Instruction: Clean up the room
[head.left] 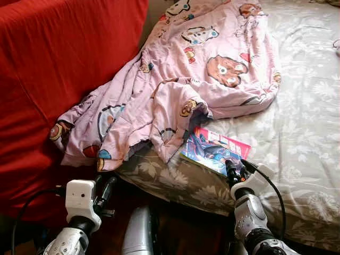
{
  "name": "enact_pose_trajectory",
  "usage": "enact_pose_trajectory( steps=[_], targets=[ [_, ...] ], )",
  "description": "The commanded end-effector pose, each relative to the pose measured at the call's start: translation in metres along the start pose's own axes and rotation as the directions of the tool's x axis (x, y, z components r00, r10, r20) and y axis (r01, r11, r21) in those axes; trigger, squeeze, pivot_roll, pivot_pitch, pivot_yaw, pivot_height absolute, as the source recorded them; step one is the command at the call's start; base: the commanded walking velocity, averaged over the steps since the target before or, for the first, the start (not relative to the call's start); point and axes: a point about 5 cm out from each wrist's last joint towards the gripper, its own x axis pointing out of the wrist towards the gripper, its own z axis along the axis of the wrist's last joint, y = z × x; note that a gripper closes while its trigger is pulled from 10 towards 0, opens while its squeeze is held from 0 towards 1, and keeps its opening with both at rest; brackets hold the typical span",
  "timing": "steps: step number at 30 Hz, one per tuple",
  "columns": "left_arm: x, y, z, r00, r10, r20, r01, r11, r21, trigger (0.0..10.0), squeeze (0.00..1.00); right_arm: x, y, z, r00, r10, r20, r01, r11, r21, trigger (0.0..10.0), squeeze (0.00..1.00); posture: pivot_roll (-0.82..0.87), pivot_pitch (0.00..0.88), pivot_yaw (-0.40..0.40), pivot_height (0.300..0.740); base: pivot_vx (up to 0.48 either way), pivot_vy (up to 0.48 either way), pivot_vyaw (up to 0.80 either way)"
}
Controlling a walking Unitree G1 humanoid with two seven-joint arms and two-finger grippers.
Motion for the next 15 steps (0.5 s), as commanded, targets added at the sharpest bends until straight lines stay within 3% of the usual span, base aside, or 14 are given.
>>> enact_pose_trajectory(
  steps=[1,15],
  targets=[
    [-0.002,0.003,-0.001,1.000,0.005,-0.013,-0.005,1.000,0.015,10.0,0.00,-0.005,0.000,-0.009,1.000,-0.003,-0.017,0.004,1.000,0.024,10.0,0.00,0.23,0.170,0.116,0.577,0.000,0.000,0.00],
    [-0.003,0.003,-0.002,1.000,0.004,-0.017,-0.004,1.000,0.014,10.0,0.00,0.000,0.008,0.001,0.998,0.017,0.053,-0.019,0.999,0.039,10.0,0.00,0.23,0.171,0.118,0.577,0.000,0.000,0.00]
  ],
)
